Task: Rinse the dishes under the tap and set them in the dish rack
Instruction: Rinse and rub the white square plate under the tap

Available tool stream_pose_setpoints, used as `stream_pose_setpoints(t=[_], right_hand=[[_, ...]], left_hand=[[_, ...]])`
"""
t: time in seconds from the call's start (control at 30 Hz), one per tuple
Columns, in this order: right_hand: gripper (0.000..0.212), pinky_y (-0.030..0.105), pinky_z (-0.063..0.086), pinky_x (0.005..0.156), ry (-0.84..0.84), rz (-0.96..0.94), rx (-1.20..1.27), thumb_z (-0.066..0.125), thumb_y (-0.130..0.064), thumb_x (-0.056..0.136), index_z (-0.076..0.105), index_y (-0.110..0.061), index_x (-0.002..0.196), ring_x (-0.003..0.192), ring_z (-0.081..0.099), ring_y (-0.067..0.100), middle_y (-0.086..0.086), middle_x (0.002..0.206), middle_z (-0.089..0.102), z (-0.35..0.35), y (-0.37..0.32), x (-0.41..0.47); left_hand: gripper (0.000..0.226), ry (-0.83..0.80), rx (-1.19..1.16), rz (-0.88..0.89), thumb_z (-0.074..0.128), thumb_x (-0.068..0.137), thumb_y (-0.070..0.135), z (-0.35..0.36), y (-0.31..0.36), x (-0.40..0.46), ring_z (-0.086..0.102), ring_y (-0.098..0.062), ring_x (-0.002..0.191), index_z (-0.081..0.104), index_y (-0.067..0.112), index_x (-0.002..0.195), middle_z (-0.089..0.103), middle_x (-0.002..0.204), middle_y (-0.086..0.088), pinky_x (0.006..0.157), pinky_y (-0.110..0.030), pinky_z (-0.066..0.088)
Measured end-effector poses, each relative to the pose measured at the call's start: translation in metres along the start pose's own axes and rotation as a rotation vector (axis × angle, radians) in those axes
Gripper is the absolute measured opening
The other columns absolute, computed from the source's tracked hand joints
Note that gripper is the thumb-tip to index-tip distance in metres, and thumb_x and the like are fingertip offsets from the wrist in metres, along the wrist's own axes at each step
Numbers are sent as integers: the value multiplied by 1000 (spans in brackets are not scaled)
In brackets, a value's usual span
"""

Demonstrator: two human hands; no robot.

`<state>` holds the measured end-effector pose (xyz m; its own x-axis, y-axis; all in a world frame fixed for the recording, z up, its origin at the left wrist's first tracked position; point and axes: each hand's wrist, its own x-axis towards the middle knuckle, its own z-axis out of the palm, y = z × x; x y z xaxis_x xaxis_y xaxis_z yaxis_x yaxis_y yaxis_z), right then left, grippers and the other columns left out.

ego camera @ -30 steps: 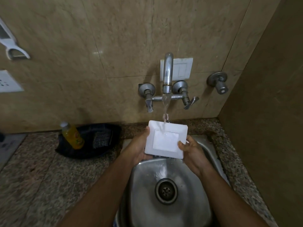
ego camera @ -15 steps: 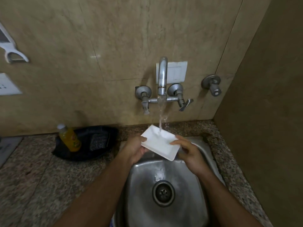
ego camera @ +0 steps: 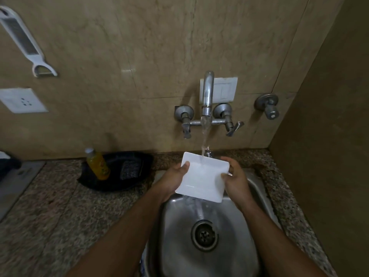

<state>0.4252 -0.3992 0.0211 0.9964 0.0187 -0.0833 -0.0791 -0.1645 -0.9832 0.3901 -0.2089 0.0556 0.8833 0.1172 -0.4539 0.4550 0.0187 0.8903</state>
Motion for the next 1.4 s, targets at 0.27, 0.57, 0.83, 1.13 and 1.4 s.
stream_pose_setpoints(t=[0.27, 0.57, 0.83, 1.13, 1.4], right_hand=[[32, 52, 55, 86, -126, -4, -28, 59, 3, 87, 74, -24, 88, 92, 69, 29, 2, 92, 75, -7, 3, 8], [33, 20, 37, 62, 267, -93, -183, 52, -32, 100, 52, -23, 132, 83, 55, 6, -8, 106, 60, -8, -57, 25], [27, 28, 41, 72, 401, -272, -537, 55, -29, 97, 59, -20, 123, 95, 65, 23, 1, 107, 70, -4, -82, 49], [47, 26, 37, 66, 335, -243, -720, 55, -26, 94, 45, -20, 140, 76, 53, 14, 3, 111, 64, -6, -72, 9], [32, 19, 47, 77, -460, -205, -687, 67, -35, 88, 64, -32, 120, 99, 62, 5, -16, 107, 68, 27, -32, -52]], left_hand=[[27, 259, 565, 371, 53, 99, 22, -20, -33, -15, 65, -23, 105, 64, 13, 122, 70, 115, -5, 87, -27, 47], [33, 313, 1130, 474, 42, 101, 26, -53, -39, -38, 66, -28, 99, 52, 20, 131, 70, 111, -10, 84, -34, 47], [43, 347, 1027, 526, 29, 96, 43, -63, -48, -44, 67, -26, 91, 58, 22, 121, 72, 103, -7, 75, -31, 45], [32, 310, 1116, 478, 38, 101, 36, -63, -43, -51, 64, -20, 99, 58, 31, 126, 70, 111, 0, 76, -29, 41], [26, 264, 1243, 601, 42, 100, 37, -35, -8, -55, 64, -19, 96, 64, 31, 113, 70, 102, 3, 75, -30, 45]])
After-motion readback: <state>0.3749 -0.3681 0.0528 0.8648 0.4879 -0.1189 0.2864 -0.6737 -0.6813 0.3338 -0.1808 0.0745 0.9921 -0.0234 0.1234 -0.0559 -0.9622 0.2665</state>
